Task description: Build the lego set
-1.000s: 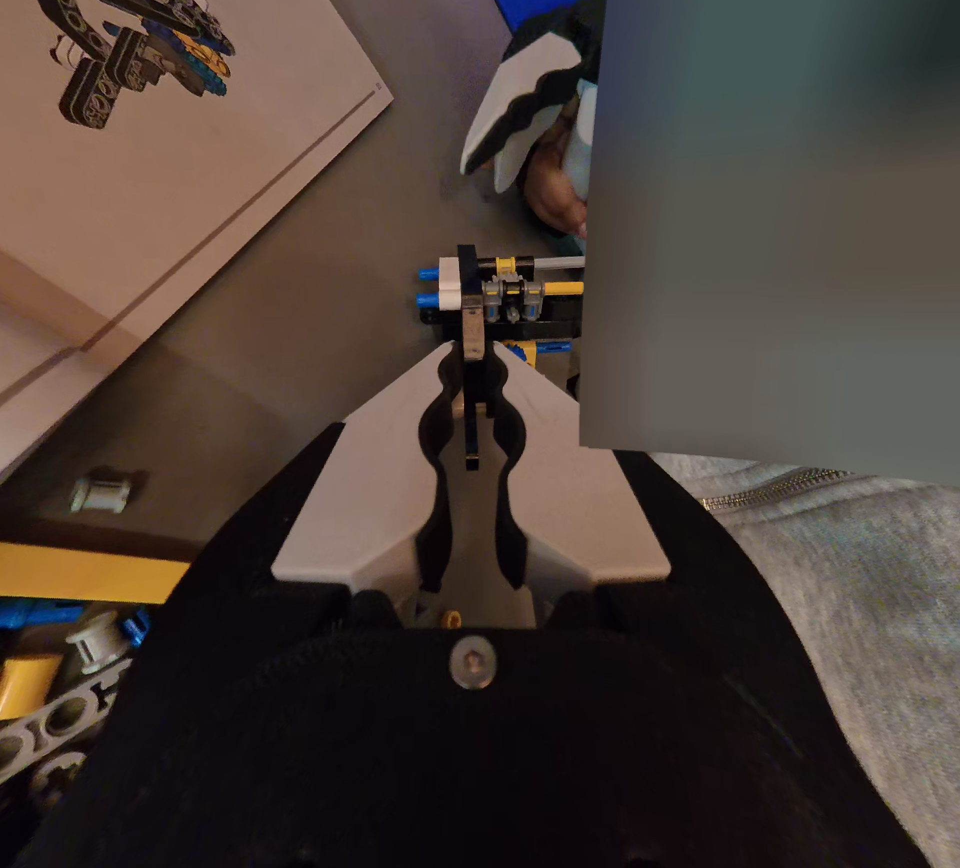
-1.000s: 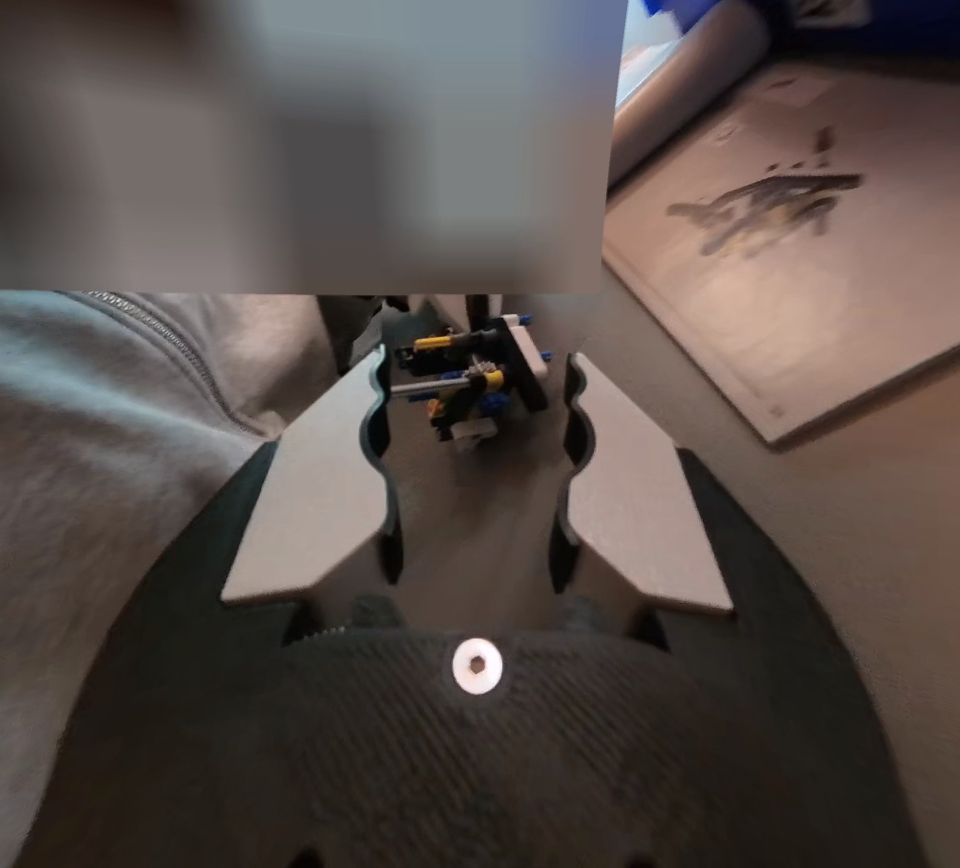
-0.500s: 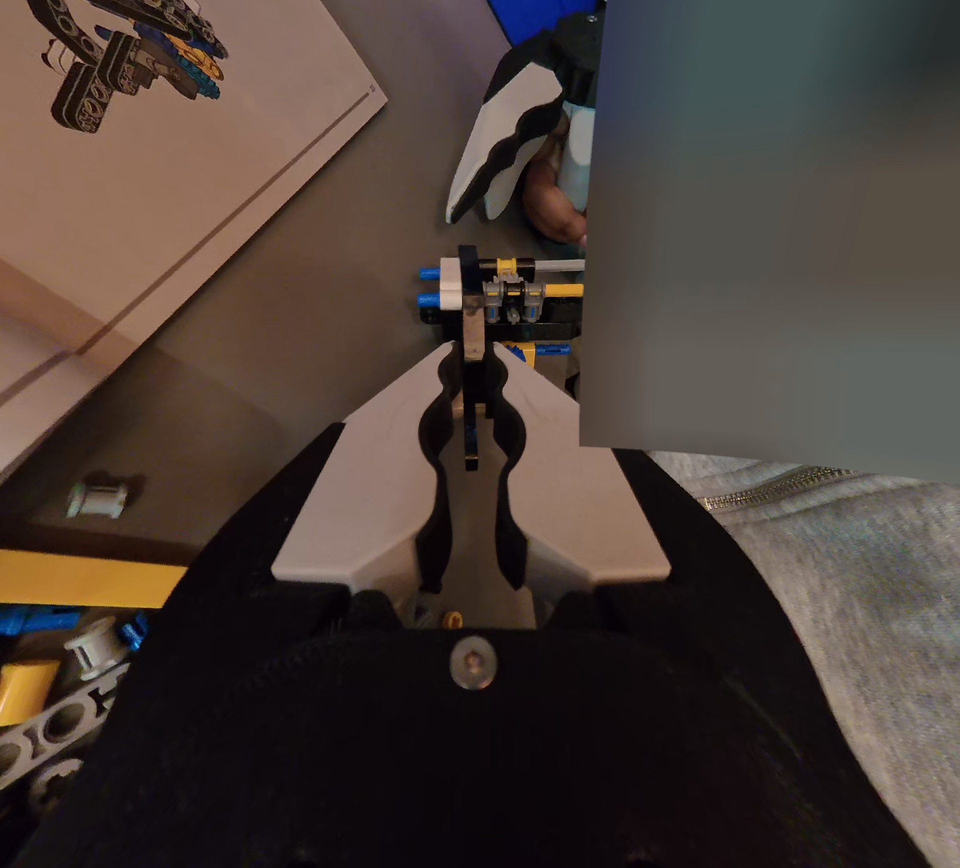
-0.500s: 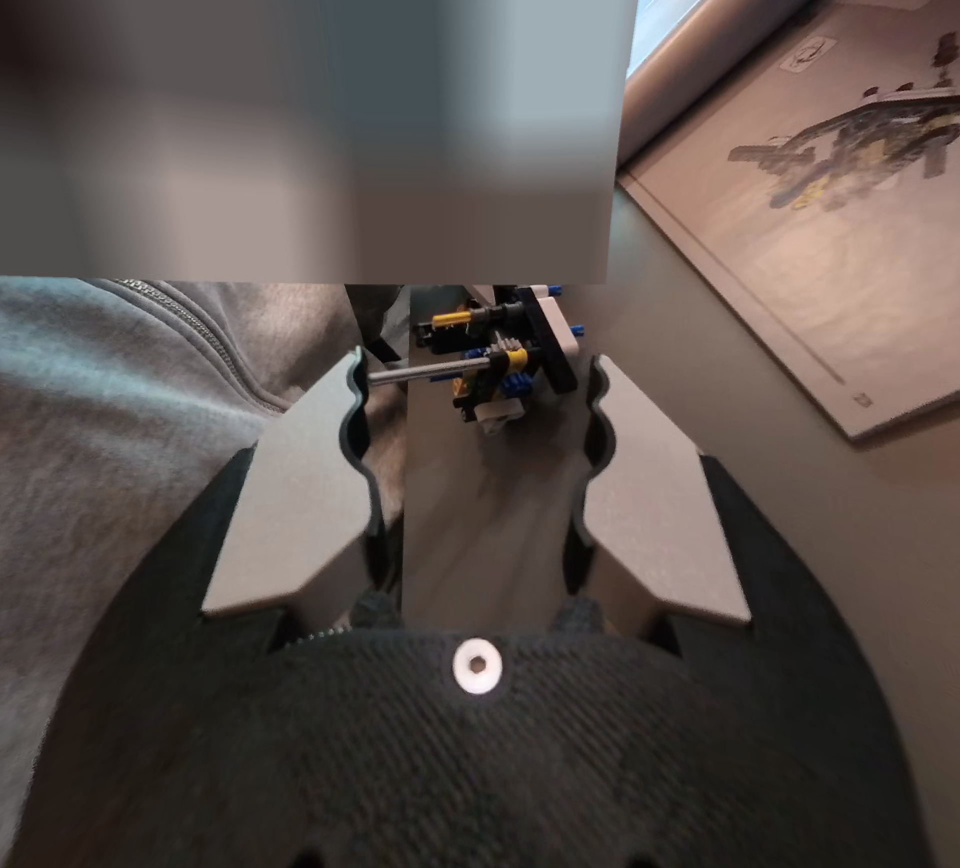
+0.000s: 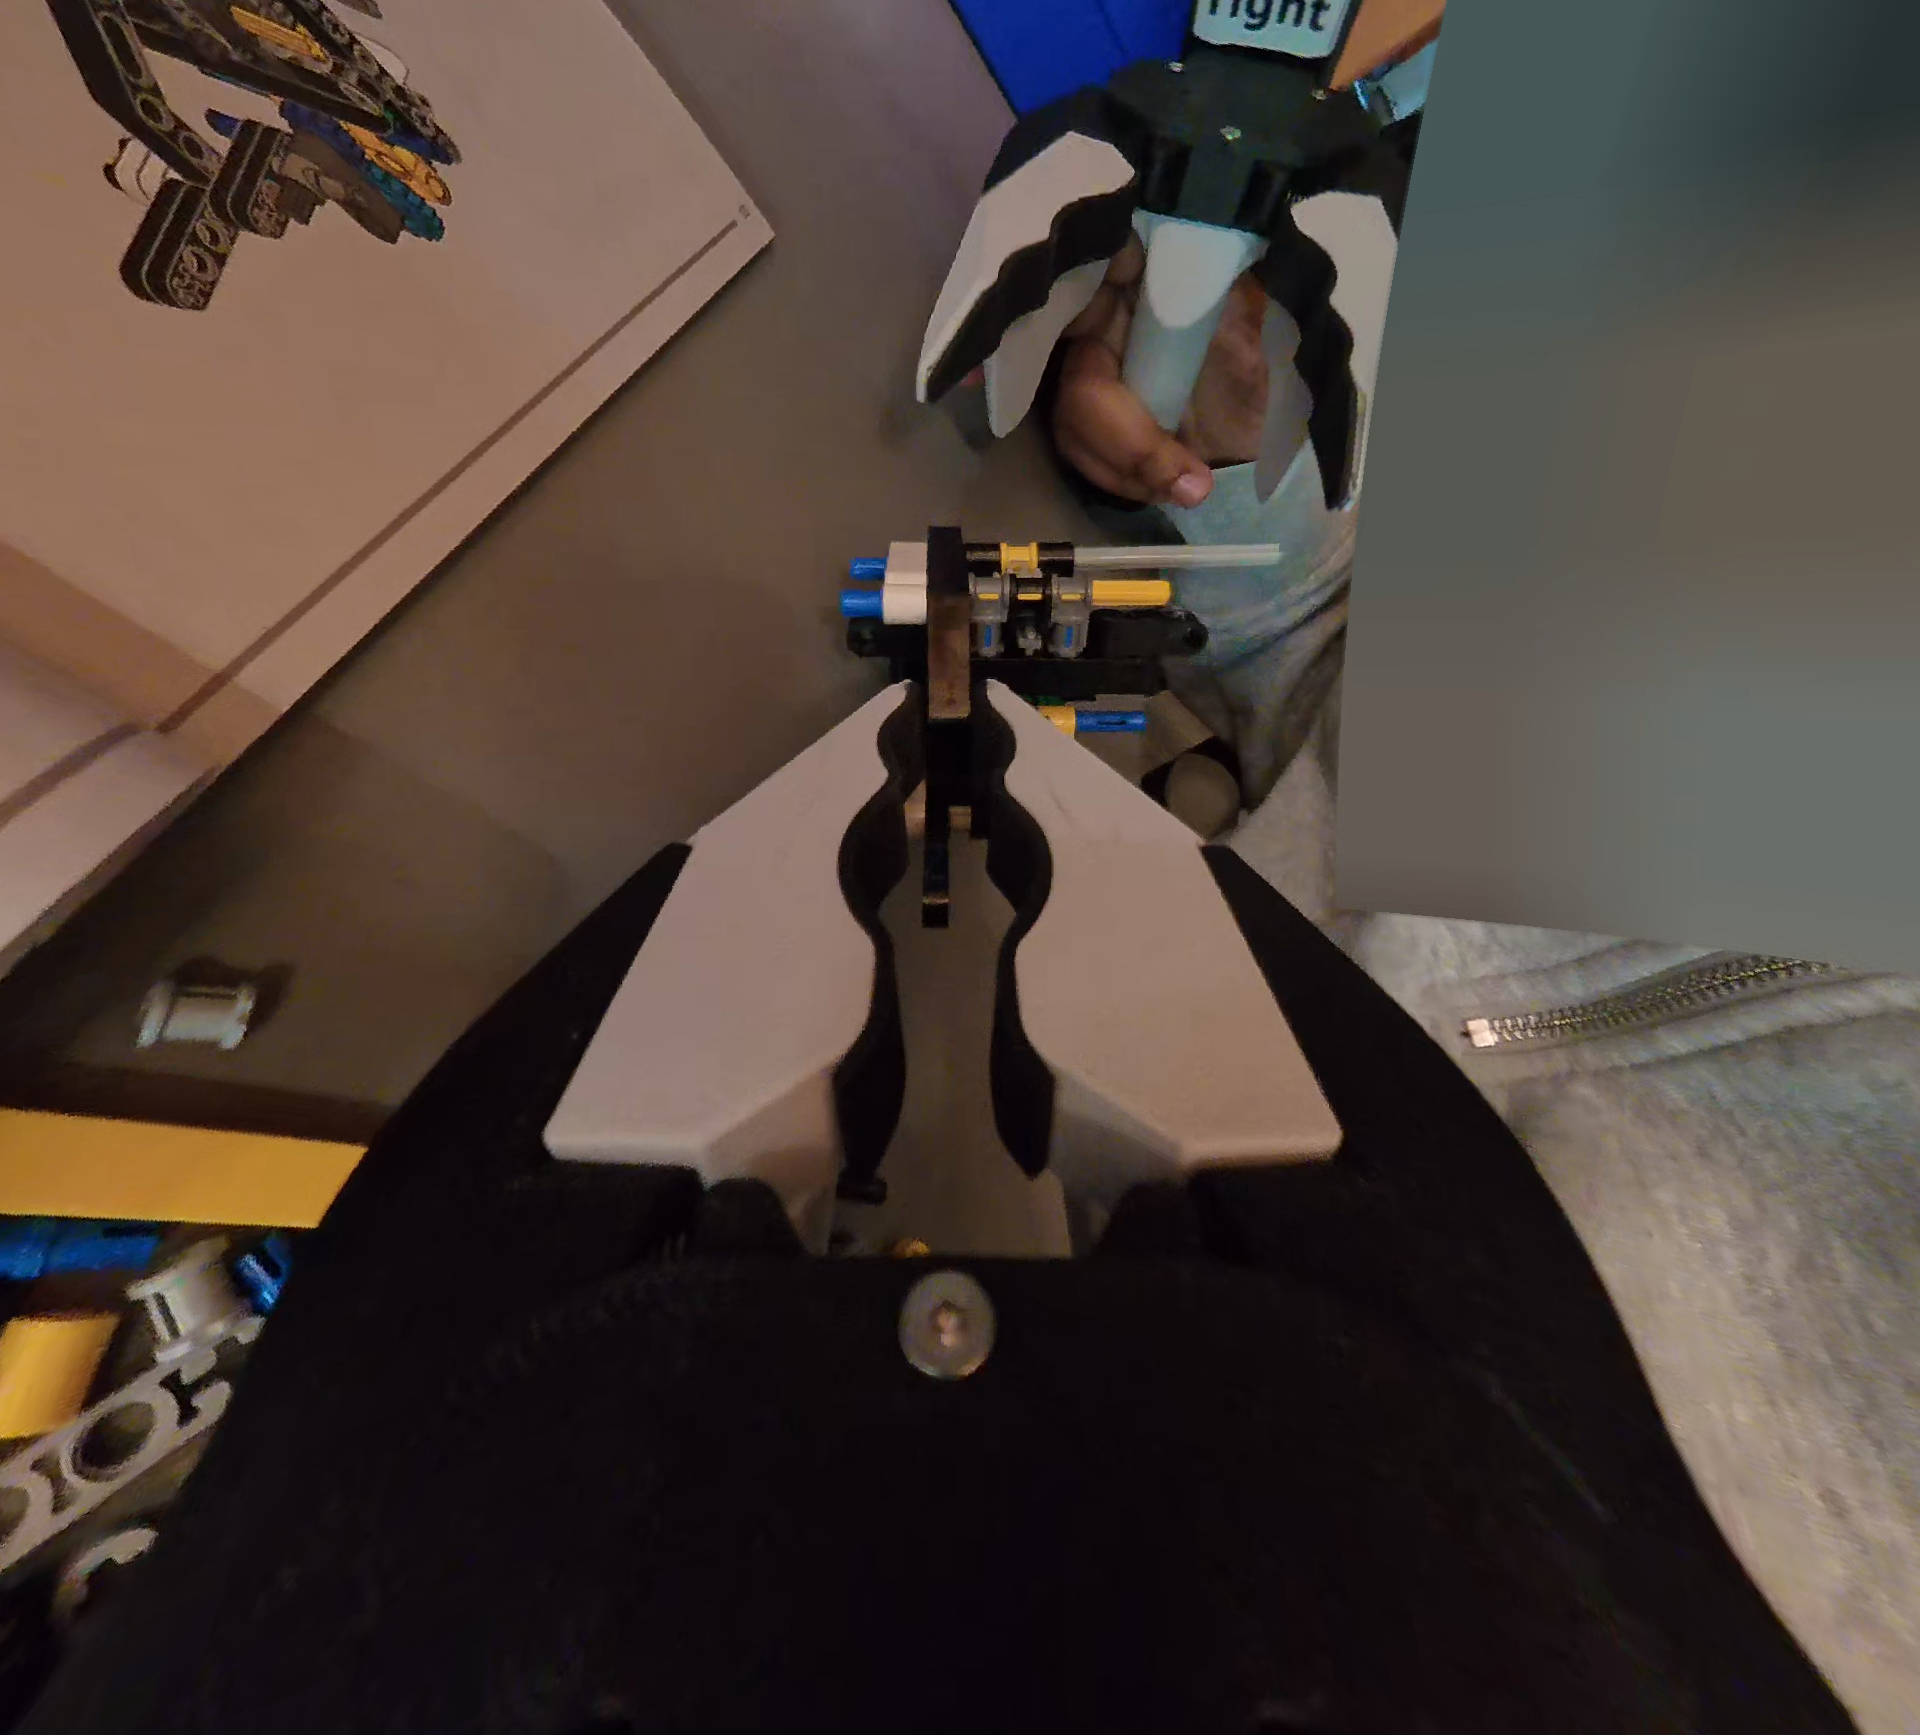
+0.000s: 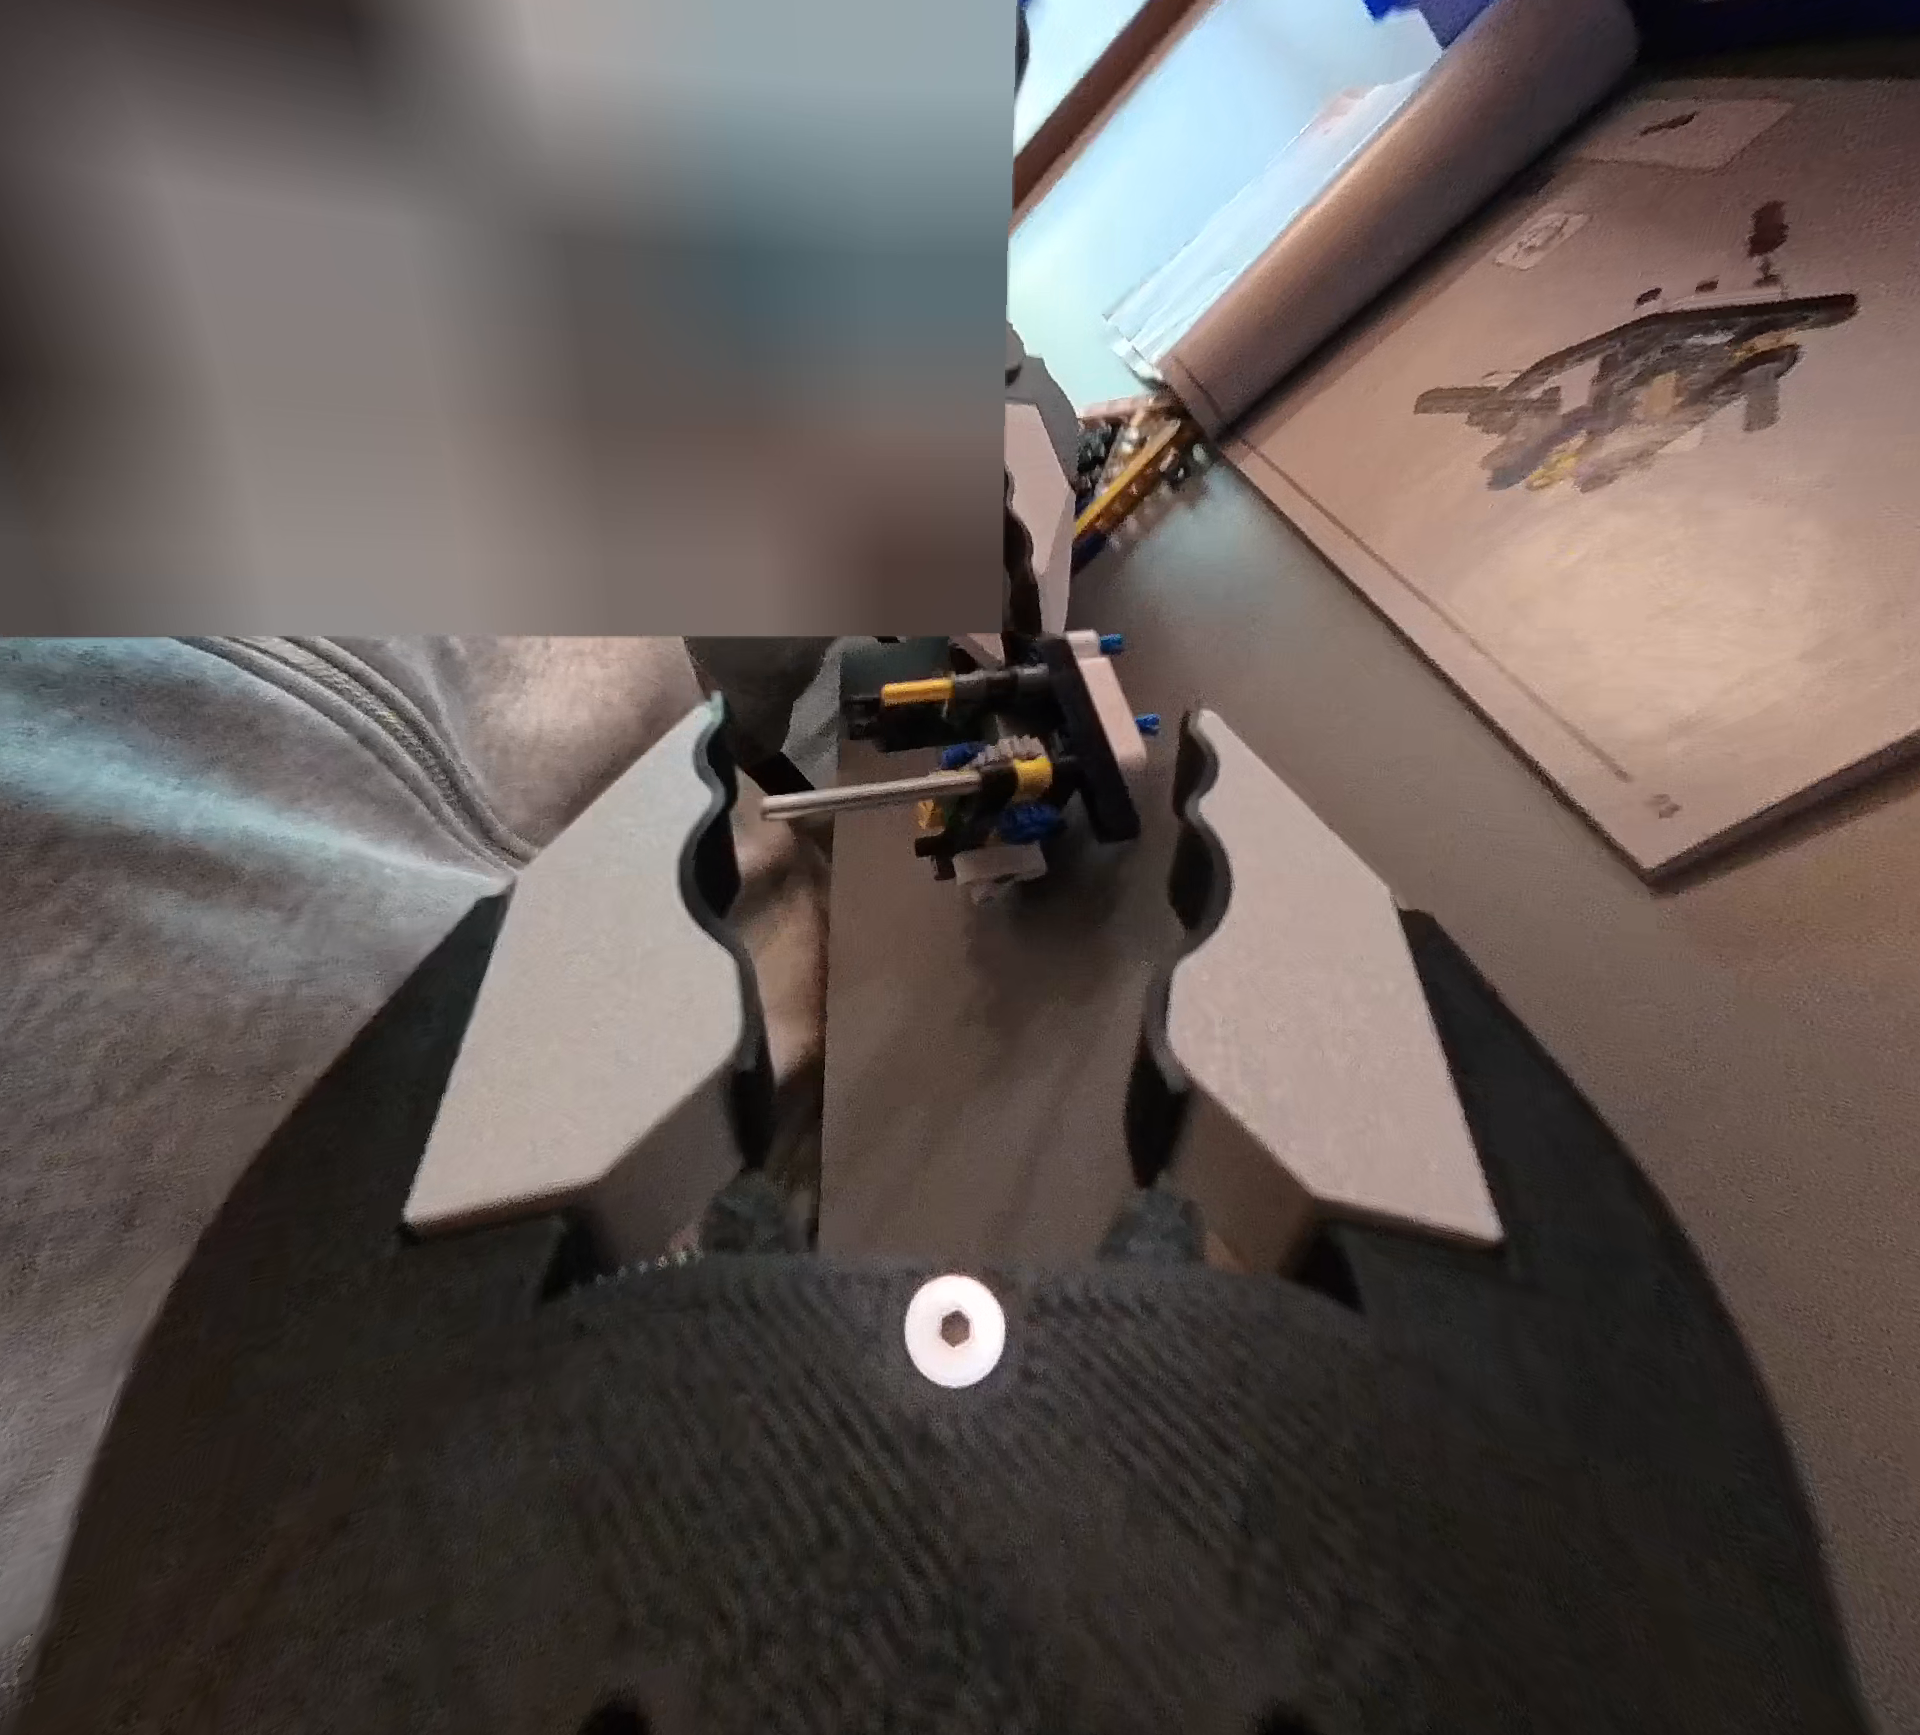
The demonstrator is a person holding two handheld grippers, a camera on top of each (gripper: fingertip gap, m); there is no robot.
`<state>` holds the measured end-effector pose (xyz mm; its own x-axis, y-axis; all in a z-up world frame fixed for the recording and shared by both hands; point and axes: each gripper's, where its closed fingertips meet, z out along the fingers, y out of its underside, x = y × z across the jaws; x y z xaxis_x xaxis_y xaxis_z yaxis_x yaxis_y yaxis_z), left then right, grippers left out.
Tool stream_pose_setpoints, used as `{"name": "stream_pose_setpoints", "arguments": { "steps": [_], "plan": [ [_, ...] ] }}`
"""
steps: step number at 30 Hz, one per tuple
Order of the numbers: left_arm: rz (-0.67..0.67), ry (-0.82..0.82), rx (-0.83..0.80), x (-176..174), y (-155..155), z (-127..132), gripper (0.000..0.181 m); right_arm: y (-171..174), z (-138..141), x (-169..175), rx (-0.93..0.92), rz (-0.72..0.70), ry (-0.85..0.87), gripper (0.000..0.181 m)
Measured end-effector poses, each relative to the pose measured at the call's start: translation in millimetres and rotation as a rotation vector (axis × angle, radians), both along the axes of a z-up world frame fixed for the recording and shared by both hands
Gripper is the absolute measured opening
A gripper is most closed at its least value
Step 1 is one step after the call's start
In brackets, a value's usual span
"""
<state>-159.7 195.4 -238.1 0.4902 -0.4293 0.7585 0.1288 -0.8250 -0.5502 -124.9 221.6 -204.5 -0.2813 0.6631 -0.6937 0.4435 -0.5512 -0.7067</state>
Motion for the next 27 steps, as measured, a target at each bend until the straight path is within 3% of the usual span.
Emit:
{"name": "stream_pose_setpoints", "arguments": {
  "steps": [8, 12, 13, 19, 27],
  "plan": [
    [0.010, 0.015, 0.002, -1, 0, -1, 0.008, 20, -9, 6, 0.020, -0.116, -0.063, 0.073],
    [0.007, 0.023, -0.002, 0, -1, -2, 0.008, 30, -20, 11, 0.086, -0.170, -0.130, 0.028],
    [0.006, 0.023, -0.003, 0, -1, -2, 0.008, 30, -23, 10, 0.114, -0.175, -0.150, 0.024],
    [0.004, 0.019, -0.009, 0, -2, -2, 0.008, 13, -44, 7, 0.284, -0.084, -0.259, 0.033],
    [0.001, 0.016, -0.013, 0, -3, -2, 0.008, 7, -57, 6, 0.528, -0.037, -0.297, 0.020]
  ]
}}
